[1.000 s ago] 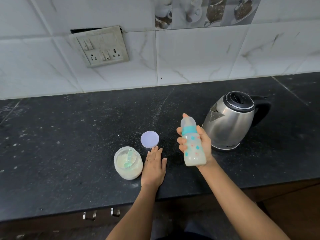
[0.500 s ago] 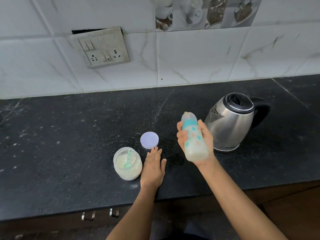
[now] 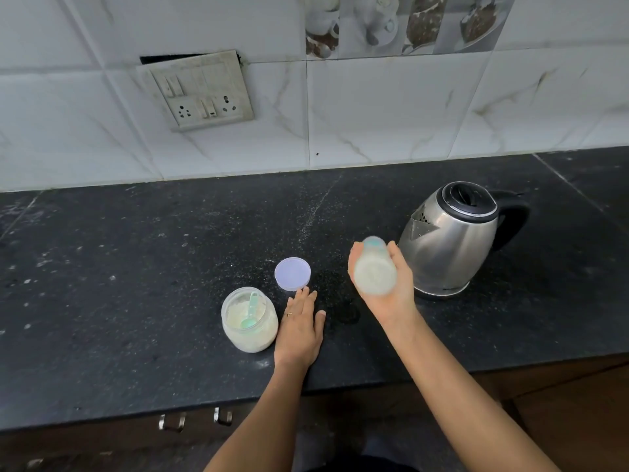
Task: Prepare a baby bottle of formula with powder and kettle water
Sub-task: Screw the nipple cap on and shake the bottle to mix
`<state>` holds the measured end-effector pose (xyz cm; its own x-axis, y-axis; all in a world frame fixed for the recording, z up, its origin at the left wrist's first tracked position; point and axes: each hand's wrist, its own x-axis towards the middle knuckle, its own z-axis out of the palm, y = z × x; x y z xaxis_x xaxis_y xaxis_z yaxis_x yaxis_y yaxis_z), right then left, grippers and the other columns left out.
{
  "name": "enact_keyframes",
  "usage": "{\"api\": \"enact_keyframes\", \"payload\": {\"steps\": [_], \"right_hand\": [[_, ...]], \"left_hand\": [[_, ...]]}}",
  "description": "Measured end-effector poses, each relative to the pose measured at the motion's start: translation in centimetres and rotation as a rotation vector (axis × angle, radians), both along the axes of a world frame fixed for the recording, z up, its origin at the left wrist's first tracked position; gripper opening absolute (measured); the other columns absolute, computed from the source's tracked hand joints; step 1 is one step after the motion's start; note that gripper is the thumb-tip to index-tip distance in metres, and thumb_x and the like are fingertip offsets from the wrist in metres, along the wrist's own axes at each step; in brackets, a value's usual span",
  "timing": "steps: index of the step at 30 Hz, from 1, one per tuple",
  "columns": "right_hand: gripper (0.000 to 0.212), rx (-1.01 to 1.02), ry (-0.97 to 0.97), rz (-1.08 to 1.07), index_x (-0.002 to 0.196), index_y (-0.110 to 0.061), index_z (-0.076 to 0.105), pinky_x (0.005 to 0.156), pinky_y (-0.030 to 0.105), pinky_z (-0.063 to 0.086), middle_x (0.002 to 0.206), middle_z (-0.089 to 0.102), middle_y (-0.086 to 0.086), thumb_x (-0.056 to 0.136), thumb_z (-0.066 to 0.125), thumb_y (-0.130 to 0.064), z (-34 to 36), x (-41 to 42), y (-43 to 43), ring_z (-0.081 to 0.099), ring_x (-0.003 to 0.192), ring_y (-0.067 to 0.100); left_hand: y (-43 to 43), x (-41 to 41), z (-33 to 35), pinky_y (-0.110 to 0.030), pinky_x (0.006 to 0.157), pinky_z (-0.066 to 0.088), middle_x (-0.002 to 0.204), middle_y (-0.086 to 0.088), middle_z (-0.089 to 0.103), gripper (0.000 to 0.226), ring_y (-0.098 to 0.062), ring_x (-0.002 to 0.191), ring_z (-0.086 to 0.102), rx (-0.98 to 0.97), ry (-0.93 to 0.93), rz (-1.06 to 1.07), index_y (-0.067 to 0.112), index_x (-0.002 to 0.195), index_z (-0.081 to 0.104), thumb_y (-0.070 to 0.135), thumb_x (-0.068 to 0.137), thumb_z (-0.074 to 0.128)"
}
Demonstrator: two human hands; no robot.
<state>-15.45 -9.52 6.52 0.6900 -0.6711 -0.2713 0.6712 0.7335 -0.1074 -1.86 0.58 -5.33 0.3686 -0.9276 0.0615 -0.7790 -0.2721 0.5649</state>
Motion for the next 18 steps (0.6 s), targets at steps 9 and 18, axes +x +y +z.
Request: {"api": "enact_keyframes", "payload": {"steps": [9, 18], "right_hand": [[0.058, 0.146, 0.029, 0.01, 0.125, -0.011, 0.053, 0.064, 0.037, 0.06, 0.097, 0.065, 0.014, 0.073, 0.078, -0.022, -1.7, -0.5, -0.3, 0.068, 0.076, 0.027], [0.055, 0.066, 0.134, 0.063, 0.111, -0.005, 0.056, 0.06, 0.03, 0.059, 0.092, 0.065, 0.013, 0.066, 0.082, -0.021, -2.4, -0.5, 0.5, 0.066, 0.067, 0.023]], "left_hand": [[-0.1, -0.1, 0.2, -0.027, 0.122, 0.003, 0.159, -0.001, 0.025, 0.047, -0.012, 0.149, 0.013, -0.007, 0.005, 0.007, 0.017, 0.147, 0.034, 0.032, 0.103, 0.035], [0.0, -0.2, 0.3, -0.027, 0.122, 0.003, 0.159, -0.001, 0.026, 0.047, -0.012, 0.149, 0.013, -0.018, 0.017, 0.009, 0.016, 0.148, 0.034, 0.032, 0.103, 0.036]]}}
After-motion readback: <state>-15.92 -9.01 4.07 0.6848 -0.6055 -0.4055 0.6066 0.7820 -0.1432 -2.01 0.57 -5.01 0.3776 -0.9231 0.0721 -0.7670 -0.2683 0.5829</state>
